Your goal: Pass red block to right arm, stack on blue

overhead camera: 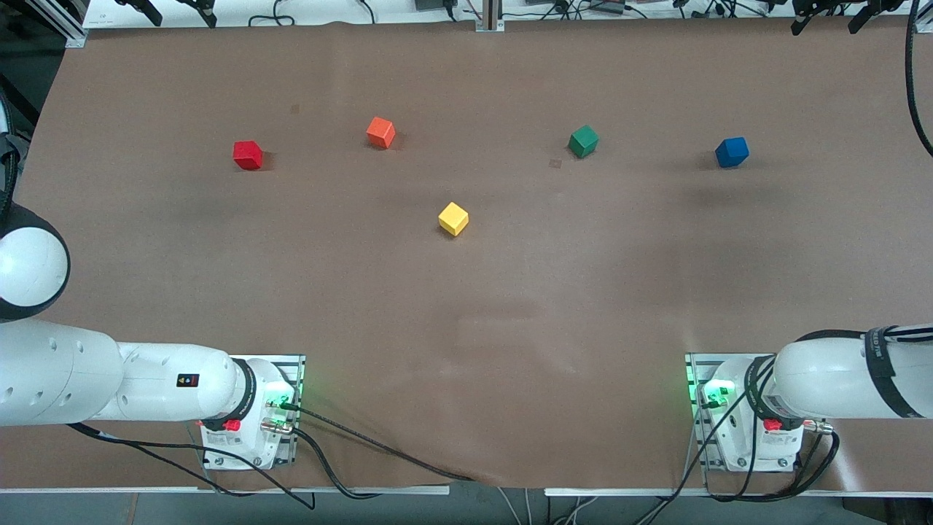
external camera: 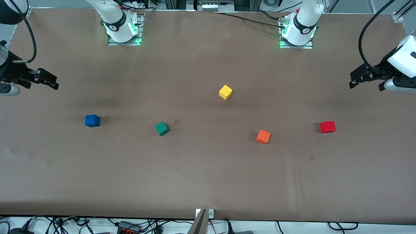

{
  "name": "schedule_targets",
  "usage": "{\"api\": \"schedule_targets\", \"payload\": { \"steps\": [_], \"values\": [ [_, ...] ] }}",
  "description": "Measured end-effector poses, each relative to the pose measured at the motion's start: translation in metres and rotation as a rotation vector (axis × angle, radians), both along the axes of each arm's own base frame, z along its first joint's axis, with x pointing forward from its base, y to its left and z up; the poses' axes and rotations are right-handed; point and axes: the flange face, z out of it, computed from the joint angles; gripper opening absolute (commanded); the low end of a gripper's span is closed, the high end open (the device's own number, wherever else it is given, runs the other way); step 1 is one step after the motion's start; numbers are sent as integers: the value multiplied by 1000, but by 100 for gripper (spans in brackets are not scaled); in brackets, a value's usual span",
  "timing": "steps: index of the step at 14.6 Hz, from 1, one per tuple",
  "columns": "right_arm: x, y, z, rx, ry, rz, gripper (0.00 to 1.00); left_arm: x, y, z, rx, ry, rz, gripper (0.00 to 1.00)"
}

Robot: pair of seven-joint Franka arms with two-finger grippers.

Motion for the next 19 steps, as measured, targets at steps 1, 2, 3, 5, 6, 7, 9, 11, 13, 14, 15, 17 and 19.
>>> {"api": "schedule_targets", "payload": {
  "steps": [1, 2, 3, 5, 6, 7, 9, 11, 13, 14, 15, 17, 19],
  "values": [
    [0, 0, 0, 0, 0, 0, 100, 0, 0, 0, 0, 0, 0, 100],
    [0, 0, 0, 0, 0, 1, 100, 0, 0, 0, 0, 0, 0, 100],
    [0, 0, 0, 0, 0, 1, 100, 0, 0, 0, 0, -1, 0, 100],
    [-1, 1, 0, 0, 2, 2, 100, 0, -1, 1, 0, -2, -2, 100],
    [-2, 2, 1, 0, 7, 3, 100, 0, -1, 1, 0, -2, -3, 100],
    [-3, 2, 1, 0, 14, 3, 100, 0, -2, 1, 0, -2, -3, 100],
    [-4, 2, 1, 0, 18, 3, 100, 0, -2, 1, 0, -2, -3, 100],
    [-5, 2, 4, 0, 15, 3, 100, 0, -2, 1, 0, -3, -3, 100],
    [-6, 2, 6, 0, 12, 2, 100, 0, -2, 2, 0, -3, -3, 100],
    [-7, 2, 7, 0, 11, 2, 100, 0, -2, 2, 0, -3, -3, 100],
    [-7, 2, 7, 0, 10, 2, 100, 0, -2, 2, 0, -3, -3, 100],
    [-9, 2, 8, 0, 10, 2, 100, 0, -2, 1, 0, -2, -4, 100],
    [-15, 2, 5, 1, 15, 3, 100, 0, -2, 1, 0, -2, -4, 100]
  ]
}}
